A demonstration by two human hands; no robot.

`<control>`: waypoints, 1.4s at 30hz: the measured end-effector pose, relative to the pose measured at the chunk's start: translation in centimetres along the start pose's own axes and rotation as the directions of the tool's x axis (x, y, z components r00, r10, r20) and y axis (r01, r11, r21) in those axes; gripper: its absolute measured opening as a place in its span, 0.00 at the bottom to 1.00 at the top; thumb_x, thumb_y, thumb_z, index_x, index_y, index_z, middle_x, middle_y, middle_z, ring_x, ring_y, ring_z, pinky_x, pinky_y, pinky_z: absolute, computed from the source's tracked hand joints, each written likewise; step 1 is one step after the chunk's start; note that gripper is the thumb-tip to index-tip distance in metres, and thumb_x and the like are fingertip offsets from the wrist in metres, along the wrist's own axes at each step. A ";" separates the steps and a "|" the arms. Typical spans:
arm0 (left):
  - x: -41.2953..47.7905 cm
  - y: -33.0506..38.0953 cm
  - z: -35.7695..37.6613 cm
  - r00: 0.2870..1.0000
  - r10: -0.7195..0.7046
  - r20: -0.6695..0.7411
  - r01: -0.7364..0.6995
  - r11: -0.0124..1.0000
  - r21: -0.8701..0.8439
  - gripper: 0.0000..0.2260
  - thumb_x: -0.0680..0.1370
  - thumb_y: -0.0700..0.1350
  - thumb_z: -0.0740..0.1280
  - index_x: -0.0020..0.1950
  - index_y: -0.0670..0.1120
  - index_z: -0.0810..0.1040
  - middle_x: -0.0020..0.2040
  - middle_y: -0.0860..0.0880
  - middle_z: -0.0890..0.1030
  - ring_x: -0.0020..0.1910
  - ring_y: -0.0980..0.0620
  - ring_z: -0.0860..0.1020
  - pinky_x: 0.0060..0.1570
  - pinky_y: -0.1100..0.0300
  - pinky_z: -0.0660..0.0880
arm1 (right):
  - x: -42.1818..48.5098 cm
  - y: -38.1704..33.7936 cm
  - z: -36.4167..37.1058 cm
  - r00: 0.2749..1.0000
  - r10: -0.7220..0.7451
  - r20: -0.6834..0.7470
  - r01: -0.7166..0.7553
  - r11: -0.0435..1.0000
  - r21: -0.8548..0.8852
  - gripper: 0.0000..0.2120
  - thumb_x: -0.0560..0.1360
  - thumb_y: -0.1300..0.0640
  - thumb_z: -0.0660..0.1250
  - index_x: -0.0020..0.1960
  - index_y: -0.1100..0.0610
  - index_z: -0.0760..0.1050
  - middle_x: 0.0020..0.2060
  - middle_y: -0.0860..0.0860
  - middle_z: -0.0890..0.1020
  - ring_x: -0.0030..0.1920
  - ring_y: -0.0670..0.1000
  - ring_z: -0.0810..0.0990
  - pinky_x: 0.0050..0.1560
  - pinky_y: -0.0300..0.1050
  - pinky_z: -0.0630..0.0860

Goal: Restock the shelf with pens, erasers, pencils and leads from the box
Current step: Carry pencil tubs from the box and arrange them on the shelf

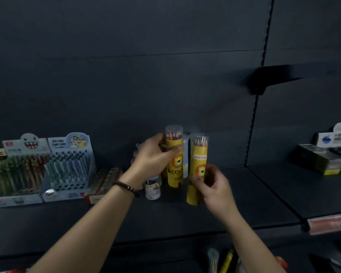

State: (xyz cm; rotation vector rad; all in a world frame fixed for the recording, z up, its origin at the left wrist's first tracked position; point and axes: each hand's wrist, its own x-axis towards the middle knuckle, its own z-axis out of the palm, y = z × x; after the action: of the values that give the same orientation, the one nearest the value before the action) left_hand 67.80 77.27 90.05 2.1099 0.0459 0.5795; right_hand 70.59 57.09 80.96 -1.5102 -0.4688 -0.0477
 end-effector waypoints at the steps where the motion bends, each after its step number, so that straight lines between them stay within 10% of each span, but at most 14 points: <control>1: 1.1 -0.4 -0.4 1.000 -0.010 0.028 0.008 0.998 0.063 0.15 0.74 0.61 0.76 0.57 0.57 0.82 0.51 0.58 0.87 0.51 0.58 0.86 0.55 0.48 0.84 | 0.4 0.6 0.2 1.000 0.004 -0.003 -0.004 1.000 -0.028 0.11 0.79 0.56 0.75 0.60 0.51 0.79 0.50 0.46 0.87 0.51 0.46 0.86 0.53 0.44 0.82; 7: 4.5 -2.9 -0.4 0.985 0.130 0.115 -0.145 0.980 0.136 0.23 0.79 0.49 0.76 0.71 0.55 0.73 0.54 0.58 0.84 0.52 0.63 0.83 0.57 0.57 0.82 | 1.5 4.2 2.0 0.999 0.040 -0.030 -0.045 0.982 -0.186 0.12 0.78 0.50 0.76 0.59 0.42 0.78 0.48 0.44 0.86 0.49 0.45 0.86 0.54 0.56 0.84; 17: 5.2 -6.9 1.1 0.957 0.211 0.199 -0.258 0.933 0.250 0.17 0.79 0.40 0.76 0.64 0.48 0.75 0.55 0.51 0.83 0.44 0.71 0.79 0.42 0.75 0.73 | 1.7 5.8 3.7 0.996 -0.013 -0.087 -0.015 0.953 -0.304 0.16 0.78 0.54 0.76 0.58 0.40 0.74 0.46 0.40 0.84 0.47 0.34 0.82 0.43 0.34 0.78; 23: 6.4 -7.6 0.7 0.963 0.234 0.131 -0.268 0.856 0.442 0.21 0.73 0.45 0.81 0.59 0.54 0.74 0.55 0.49 0.75 0.53 0.46 0.78 0.52 0.50 0.79 | 2.6 6.2 4.1 0.997 -0.048 -0.055 0.024 0.928 -0.372 0.20 0.74 0.57 0.80 0.60 0.43 0.77 0.48 0.40 0.85 0.50 0.36 0.83 0.47 0.31 0.78; 32: 7.2 -5.7 1.0 0.954 0.284 0.093 -0.275 0.714 0.644 0.15 0.72 0.41 0.76 0.54 0.52 0.76 0.50 0.46 0.77 0.49 0.41 0.78 0.44 0.46 0.80 | 4.6 6.9 5.8 0.998 -0.020 -0.062 -0.011 0.884 -0.467 0.20 0.72 0.57 0.82 0.59 0.45 0.80 0.45 0.40 0.84 0.46 0.40 0.84 0.47 0.43 0.85; 42: 6.9 -4.7 -0.8 0.970 0.187 0.155 -0.242 0.775 0.583 0.14 0.78 0.33 0.70 0.62 0.45 0.82 0.60 0.43 0.83 0.58 0.43 0.82 0.56 0.49 0.80 | 5.4 7.2 7.9 0.999 0.011 -0.043 -0.032 0.851 -0.524 0.18 0.76 0.56 0.77 0.63 0.49 0.77 0.51 0.45 0.84 0.51 0.48 0.83 0.52 0.49 0.84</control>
State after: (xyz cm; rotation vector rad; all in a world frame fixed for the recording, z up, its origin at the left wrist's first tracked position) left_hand 74.46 82.31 89.34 2.7900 -0.0756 0.6667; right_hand 75.67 66.62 75.79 -2.0516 -0.4258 -0.2018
